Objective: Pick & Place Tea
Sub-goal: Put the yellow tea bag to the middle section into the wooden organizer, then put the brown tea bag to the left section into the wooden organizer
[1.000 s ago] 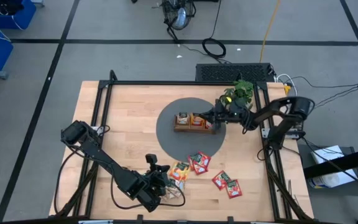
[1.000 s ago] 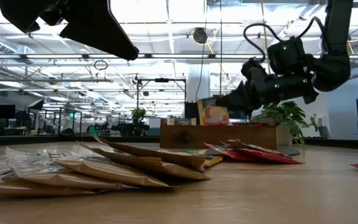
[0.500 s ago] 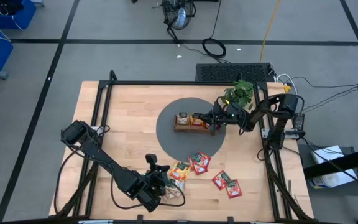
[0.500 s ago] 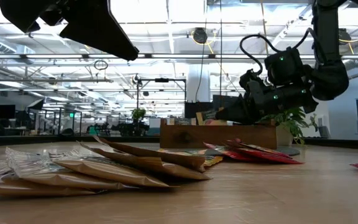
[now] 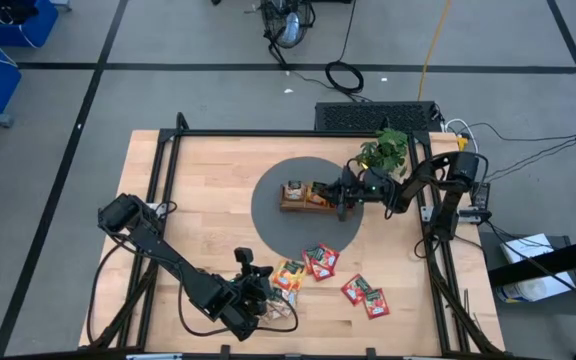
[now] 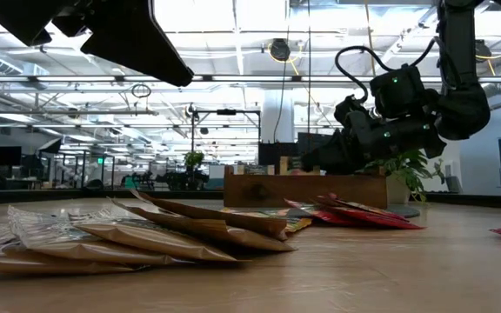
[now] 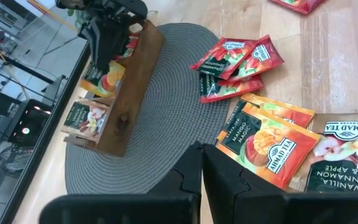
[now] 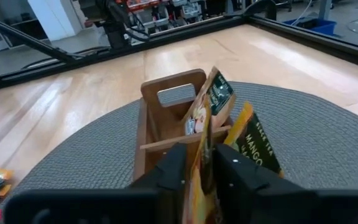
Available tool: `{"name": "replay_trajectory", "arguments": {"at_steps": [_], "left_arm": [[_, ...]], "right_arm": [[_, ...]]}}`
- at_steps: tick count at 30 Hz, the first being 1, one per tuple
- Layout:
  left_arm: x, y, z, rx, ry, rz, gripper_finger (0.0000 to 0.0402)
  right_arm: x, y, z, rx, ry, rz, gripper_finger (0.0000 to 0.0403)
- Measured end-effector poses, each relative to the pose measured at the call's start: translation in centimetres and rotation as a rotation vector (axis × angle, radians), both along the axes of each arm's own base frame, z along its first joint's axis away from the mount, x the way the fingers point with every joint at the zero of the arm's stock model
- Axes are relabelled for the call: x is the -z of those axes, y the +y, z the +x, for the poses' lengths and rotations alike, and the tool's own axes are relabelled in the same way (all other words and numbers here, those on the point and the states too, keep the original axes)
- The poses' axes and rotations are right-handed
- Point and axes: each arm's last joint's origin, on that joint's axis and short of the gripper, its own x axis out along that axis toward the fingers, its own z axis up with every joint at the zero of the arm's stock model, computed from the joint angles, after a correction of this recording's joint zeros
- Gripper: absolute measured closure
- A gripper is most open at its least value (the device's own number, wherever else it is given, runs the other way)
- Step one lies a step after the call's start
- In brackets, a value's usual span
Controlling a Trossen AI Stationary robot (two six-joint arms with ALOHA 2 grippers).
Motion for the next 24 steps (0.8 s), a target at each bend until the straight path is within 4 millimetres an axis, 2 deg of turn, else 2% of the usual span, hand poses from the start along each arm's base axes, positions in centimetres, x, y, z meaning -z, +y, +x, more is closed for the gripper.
{"name": "replay_trajectory", "arguments": {"at_steps": [6, 13, 18, 24], "left_arm": [[0.0, 0.0, 0.0, 0.0, 0.004, 0.003, 0.038], [0.0, 0.0, -0.1, 0.002, 0.008, 0.008, 0.038], [0.0, 0.1, -0.1, 0.006, 0.015, 0.015, 0.038], [0.1, 0.1, -0.2, 0.002, 0.021, 0.017, 0.038]], "right_arm": [[-0.1, -0.1, 0.0, 0.025, -0.011, -0.011, 0.0285], [-1.3, -0.1, 0.1, 0.018, -0.093, -0.058, 0.0275], [-3.8, 1.1, 0.3, -0.035, -0.18, -0.104, 0.0275], [-8.1, 4.5, 0.0, -0.16, -0.19, -0.167, 0.0275]]}}
